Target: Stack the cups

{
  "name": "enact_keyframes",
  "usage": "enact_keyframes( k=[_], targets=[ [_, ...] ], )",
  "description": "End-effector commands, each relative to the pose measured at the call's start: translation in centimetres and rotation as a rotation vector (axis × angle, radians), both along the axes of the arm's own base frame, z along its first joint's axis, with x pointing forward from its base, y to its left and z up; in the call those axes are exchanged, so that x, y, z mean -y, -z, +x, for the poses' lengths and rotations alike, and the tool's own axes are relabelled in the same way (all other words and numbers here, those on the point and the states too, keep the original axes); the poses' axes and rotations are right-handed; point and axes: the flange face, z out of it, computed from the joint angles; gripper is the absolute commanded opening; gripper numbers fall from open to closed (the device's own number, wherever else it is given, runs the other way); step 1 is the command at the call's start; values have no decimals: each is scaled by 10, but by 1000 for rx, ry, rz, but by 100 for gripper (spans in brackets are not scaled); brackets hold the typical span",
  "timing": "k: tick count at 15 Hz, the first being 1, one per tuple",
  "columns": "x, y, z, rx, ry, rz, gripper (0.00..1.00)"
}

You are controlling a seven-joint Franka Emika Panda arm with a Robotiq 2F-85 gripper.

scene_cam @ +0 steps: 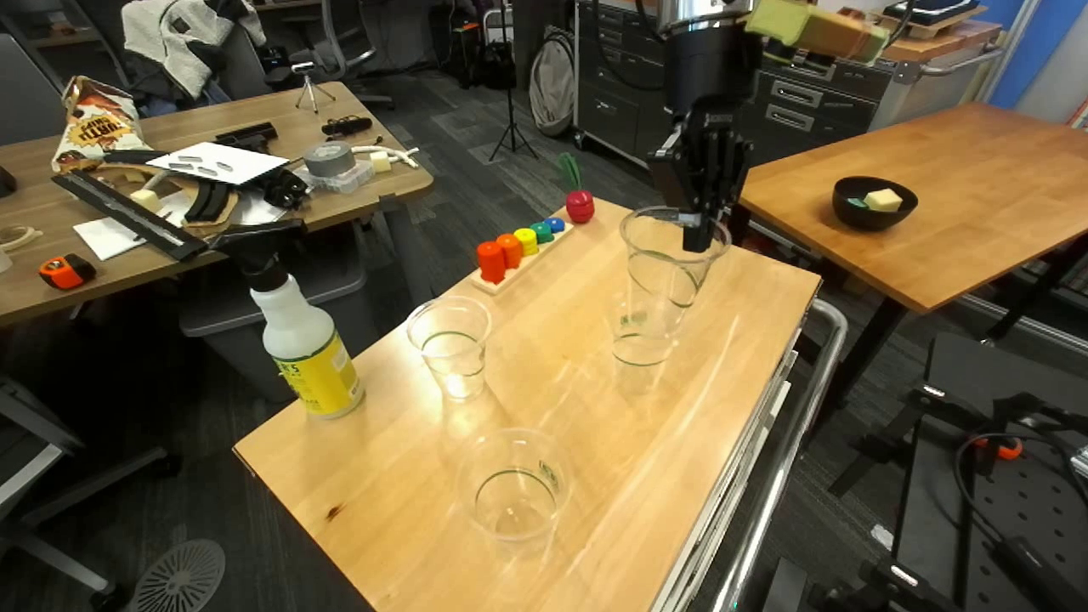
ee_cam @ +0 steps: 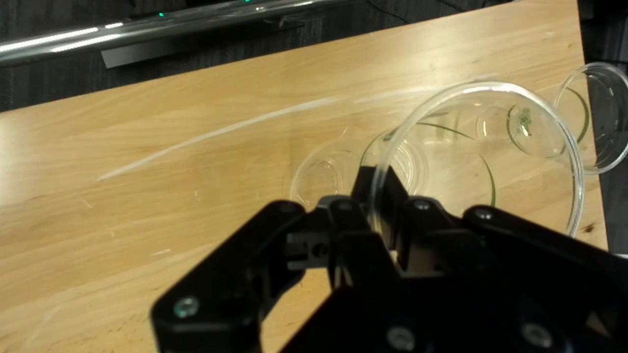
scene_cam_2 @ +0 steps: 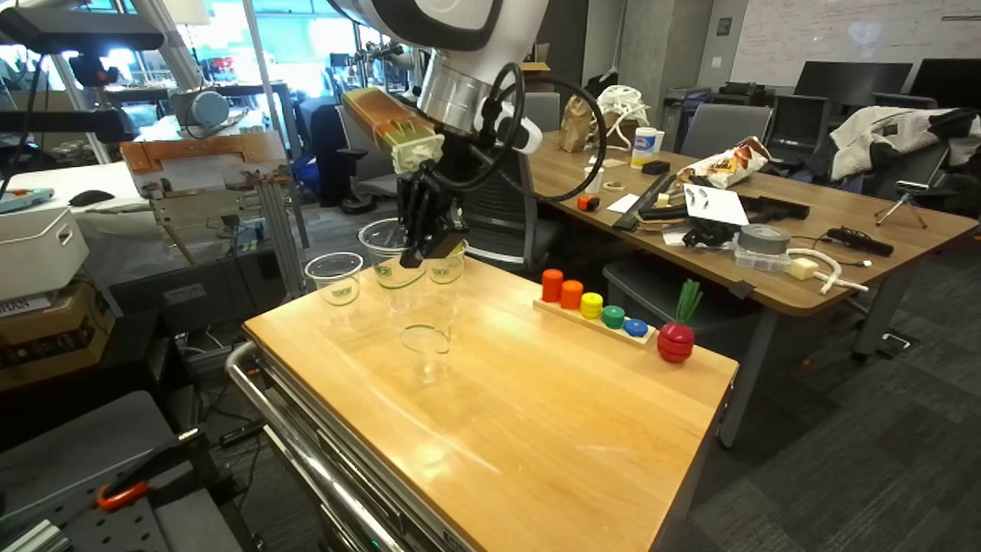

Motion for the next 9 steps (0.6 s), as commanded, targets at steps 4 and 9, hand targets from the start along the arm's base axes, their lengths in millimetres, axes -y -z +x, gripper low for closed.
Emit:
enact_keyframes(
  k=[4, 9],
  targets=[
    [2, 24, 13, 41, -22, 10, 4],
    [3, 32, 6, 21, -35, -3, 3]
  ],
)
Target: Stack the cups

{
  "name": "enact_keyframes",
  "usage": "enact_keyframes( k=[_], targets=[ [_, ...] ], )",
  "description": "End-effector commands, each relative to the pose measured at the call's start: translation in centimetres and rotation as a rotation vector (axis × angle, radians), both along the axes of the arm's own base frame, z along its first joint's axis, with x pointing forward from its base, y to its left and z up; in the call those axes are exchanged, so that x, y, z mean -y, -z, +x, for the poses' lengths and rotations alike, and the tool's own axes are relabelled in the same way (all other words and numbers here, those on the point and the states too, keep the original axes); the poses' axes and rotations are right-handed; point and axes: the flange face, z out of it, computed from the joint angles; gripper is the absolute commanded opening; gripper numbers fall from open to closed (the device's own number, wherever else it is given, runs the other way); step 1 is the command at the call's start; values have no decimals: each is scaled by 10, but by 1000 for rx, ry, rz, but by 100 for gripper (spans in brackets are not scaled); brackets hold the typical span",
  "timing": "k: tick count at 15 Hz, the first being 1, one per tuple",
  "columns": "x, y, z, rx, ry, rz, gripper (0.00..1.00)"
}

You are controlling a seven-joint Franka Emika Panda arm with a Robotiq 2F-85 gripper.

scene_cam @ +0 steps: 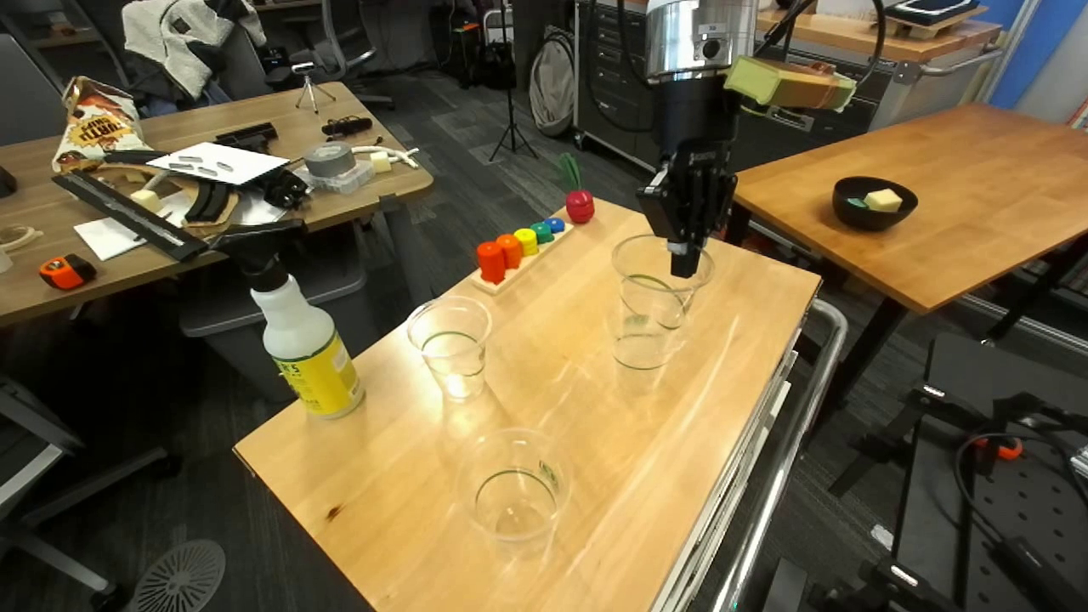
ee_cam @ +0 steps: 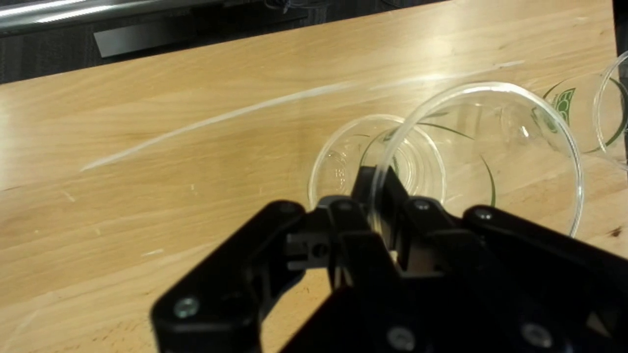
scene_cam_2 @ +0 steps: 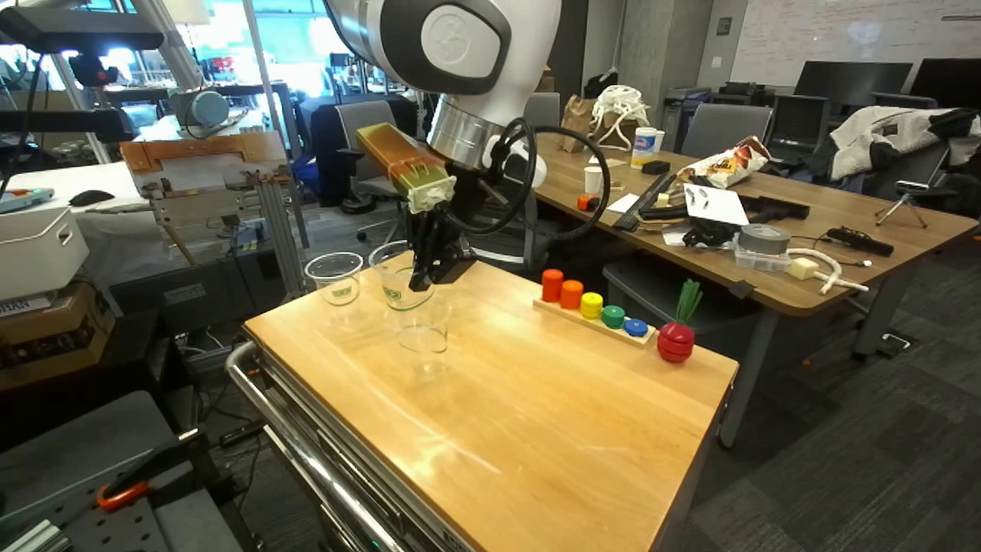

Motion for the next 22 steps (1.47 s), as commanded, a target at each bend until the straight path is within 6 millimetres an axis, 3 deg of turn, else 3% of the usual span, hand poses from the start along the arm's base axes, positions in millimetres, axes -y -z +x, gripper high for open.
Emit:
enact_keyframes(
  k=[1, 2, 3, 5, 13, 22],
  targets=[
    [1, -2, -1, 19, -19, -11, 4],
    [1, -2, -1, 20, -21, -17, 6],
    [2, -2, -1, 20, -23, -21, 28],
    [3, 0, -1, 19, -21, -26, 39],
    [8, 10, -6, 14, -13, -48, 99],
    [17, 48, -2, 5, 3, -94, 100]
  ],
)
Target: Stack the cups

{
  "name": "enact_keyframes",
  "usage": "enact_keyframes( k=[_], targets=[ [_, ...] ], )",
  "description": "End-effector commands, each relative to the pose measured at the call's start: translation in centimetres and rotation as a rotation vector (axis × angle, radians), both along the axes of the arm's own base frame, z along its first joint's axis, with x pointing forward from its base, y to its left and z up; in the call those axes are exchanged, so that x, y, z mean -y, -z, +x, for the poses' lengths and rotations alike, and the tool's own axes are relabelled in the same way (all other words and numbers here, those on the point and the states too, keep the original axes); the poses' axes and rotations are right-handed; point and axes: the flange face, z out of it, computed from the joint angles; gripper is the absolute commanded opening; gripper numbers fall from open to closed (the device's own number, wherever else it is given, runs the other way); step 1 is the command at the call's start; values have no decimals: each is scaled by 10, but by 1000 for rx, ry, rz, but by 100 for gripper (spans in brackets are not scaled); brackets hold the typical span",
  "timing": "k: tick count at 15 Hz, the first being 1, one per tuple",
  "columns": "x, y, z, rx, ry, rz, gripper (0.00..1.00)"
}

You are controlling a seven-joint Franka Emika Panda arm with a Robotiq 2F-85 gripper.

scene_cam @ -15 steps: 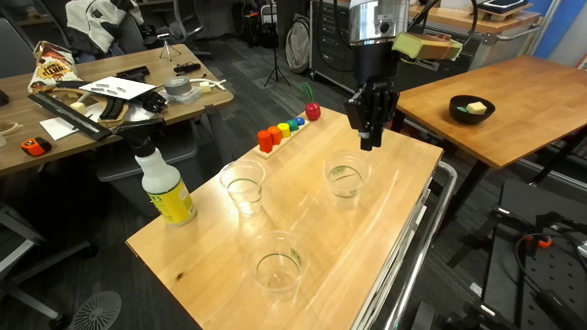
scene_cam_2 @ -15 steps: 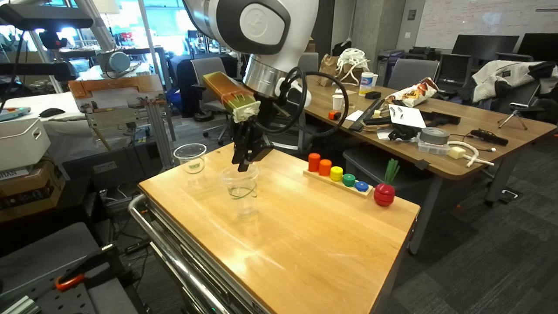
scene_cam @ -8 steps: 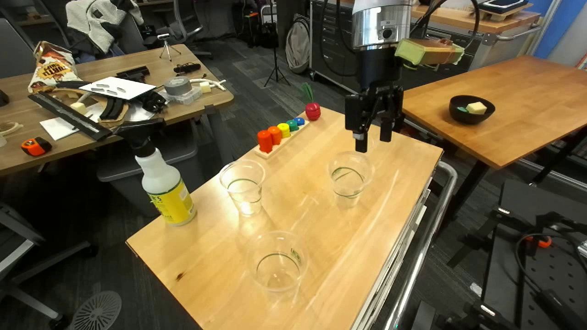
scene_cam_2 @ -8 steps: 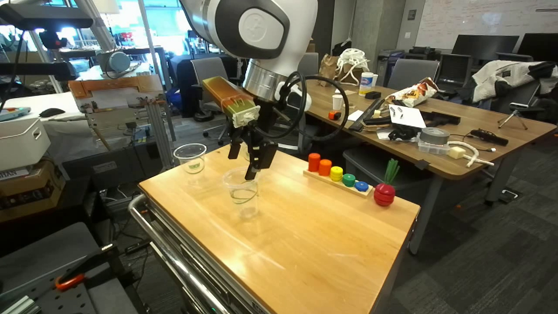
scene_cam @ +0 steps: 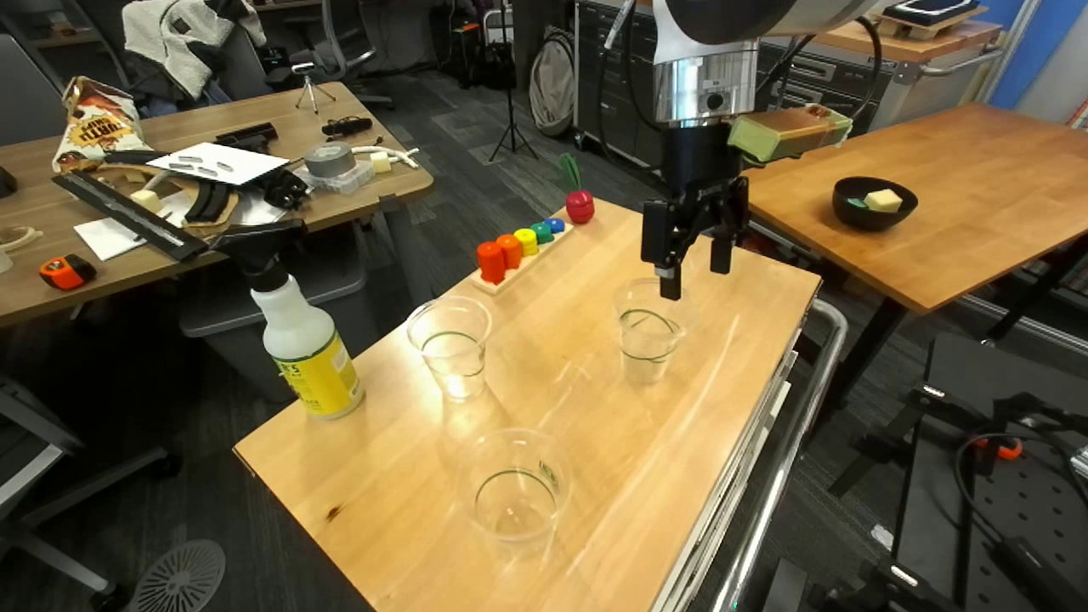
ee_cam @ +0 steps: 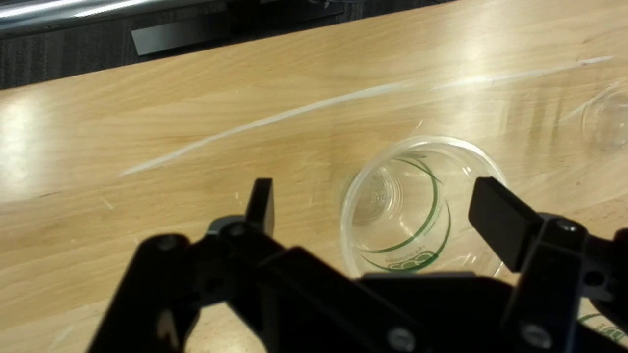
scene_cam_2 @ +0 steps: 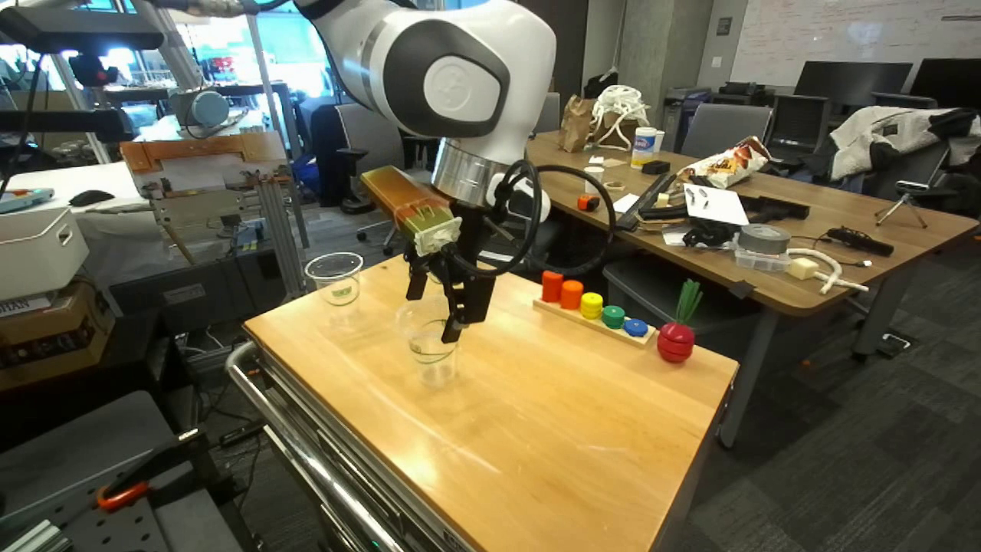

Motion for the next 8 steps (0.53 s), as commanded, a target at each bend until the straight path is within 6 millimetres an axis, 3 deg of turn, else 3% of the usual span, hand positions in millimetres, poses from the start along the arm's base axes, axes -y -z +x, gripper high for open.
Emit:
enact_keyframes(
  k=[1, 4, 5, 6, 8],
  targets=[
    [5, 14, 7, 14, 20, -23, 100],
    [7, 25, 15, 29, 44, -30, 100],
    [8, 28, 16, 34, 51, -35, 75],
    [8, 31, 17, 36, 54, -38, 74],
    [7, 35, 19, 41, 59, -37, 58]
  ],
)
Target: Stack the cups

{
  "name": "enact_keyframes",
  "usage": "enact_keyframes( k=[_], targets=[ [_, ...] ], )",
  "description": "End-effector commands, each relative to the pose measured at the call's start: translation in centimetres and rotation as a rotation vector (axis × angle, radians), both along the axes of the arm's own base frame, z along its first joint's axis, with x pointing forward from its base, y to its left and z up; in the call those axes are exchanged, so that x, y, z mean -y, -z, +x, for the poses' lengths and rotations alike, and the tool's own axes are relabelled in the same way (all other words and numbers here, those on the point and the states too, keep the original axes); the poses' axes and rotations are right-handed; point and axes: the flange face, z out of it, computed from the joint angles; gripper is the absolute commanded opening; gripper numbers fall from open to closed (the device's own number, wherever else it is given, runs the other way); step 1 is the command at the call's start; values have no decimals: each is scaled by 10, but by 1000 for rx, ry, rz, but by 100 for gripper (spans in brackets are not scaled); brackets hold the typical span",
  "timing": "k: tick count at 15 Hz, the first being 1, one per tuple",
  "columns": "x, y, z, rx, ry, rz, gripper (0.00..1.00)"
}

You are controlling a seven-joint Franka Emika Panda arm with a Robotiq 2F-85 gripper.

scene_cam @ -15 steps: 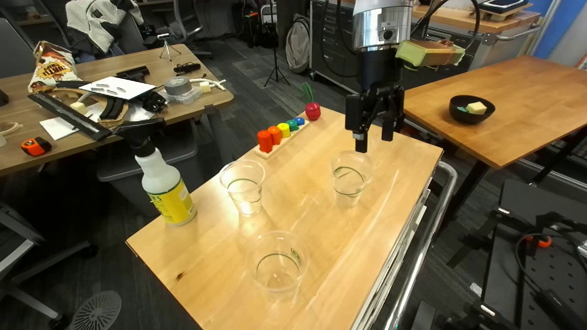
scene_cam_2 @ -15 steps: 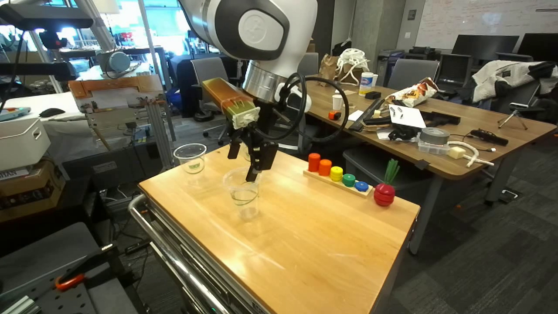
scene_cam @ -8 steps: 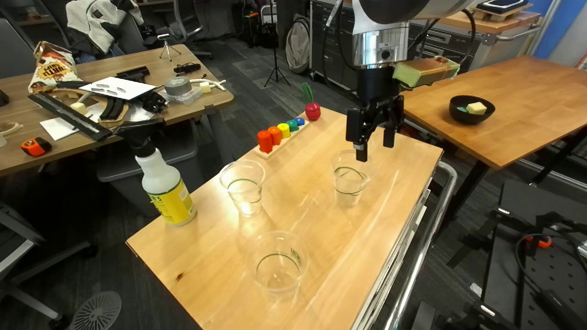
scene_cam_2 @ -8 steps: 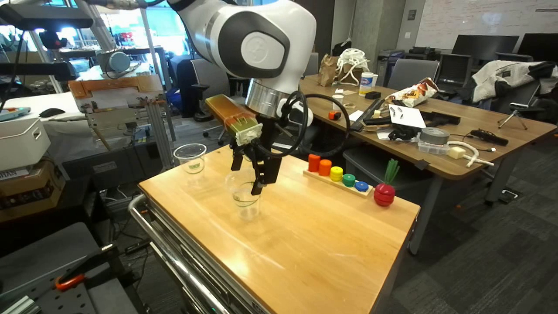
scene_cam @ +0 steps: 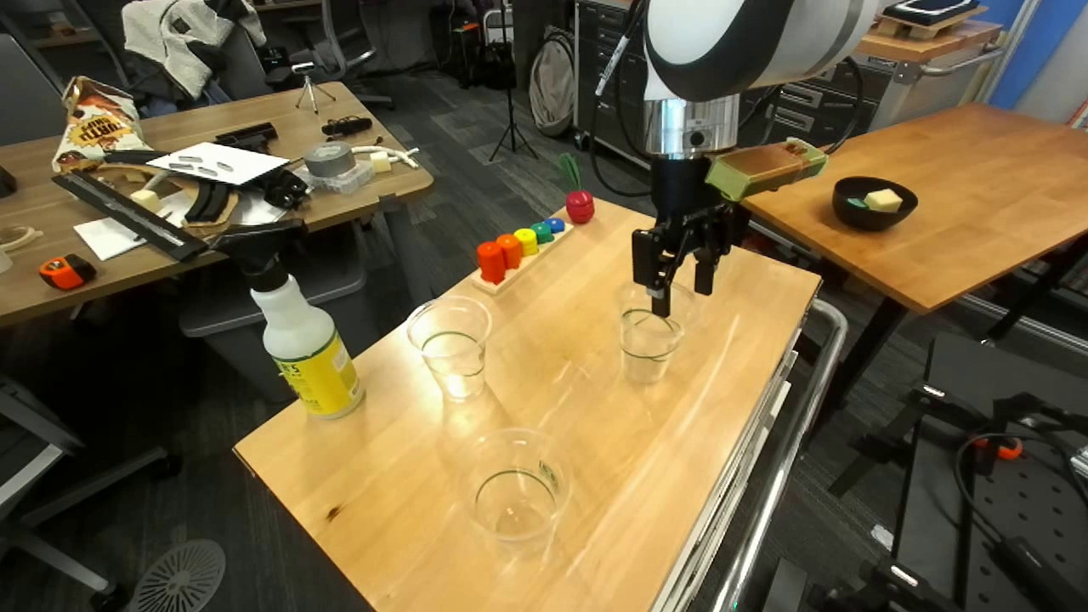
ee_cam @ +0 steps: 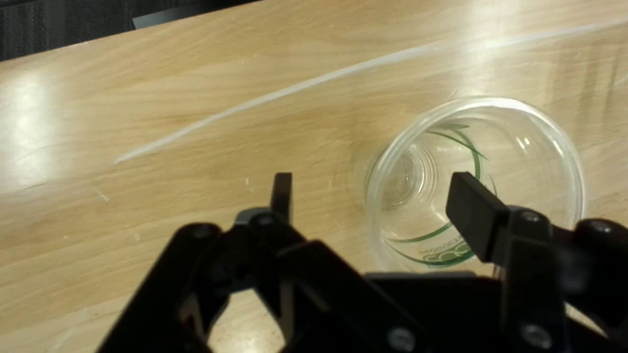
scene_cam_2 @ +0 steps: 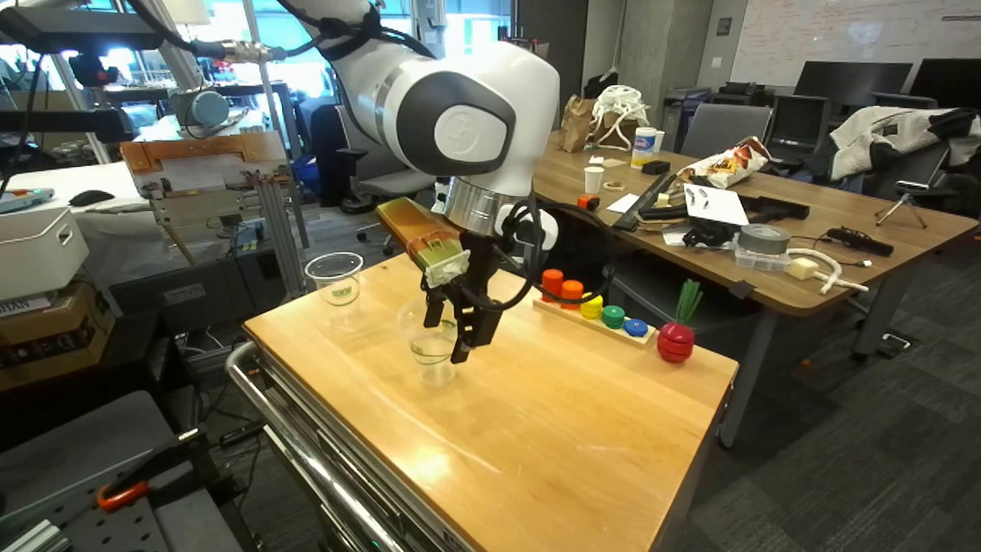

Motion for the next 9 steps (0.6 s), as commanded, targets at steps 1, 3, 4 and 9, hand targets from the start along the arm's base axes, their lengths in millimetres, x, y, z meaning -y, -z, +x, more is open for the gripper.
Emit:
enact_keyframes(
  k=[1, 3, 4, 9],
  targets=[
    [2, 3, 10, 23, 20, -12, 50],
    [1, 5, 10, 26, 22, -12, 34],
    [1, 5, 10, 28, 21, -11, 26],
    [-3, 7, 6, 20, 15, -12, 3]
  ],
)
